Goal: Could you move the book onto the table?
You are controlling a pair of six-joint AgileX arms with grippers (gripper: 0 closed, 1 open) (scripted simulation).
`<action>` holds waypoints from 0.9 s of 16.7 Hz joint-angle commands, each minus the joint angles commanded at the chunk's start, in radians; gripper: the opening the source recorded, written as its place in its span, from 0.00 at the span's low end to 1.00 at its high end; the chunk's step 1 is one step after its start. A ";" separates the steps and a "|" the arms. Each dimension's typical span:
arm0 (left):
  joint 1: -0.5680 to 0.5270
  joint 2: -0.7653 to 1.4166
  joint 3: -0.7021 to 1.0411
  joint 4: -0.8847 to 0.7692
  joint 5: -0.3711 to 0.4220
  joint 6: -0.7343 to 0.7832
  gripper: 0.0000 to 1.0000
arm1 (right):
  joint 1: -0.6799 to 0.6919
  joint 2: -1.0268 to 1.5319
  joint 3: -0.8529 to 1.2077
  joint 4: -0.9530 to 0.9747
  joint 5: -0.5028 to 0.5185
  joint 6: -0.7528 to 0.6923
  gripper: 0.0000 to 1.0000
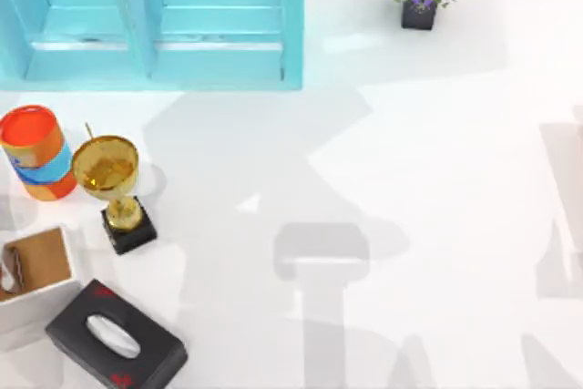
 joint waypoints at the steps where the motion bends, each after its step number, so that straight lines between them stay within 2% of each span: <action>1: -0.067 -0.004 0.019 0.033 -0.048 -0.062 0.00 | 0.000 0.000 0.000 0.000 0.000 0.000 1.00; 7: -0.519 0.027 0.100 0.206 -0.405 -0.529 0.00 | 0.000 0.000 0.000 0.000 0.000 0.000 1.00; 15: -1.093 0.272 0.020 0.247 -0.985 -1.295 0.00 | 0.000 0.000 0.000 0.000 0.000 0.000 1.00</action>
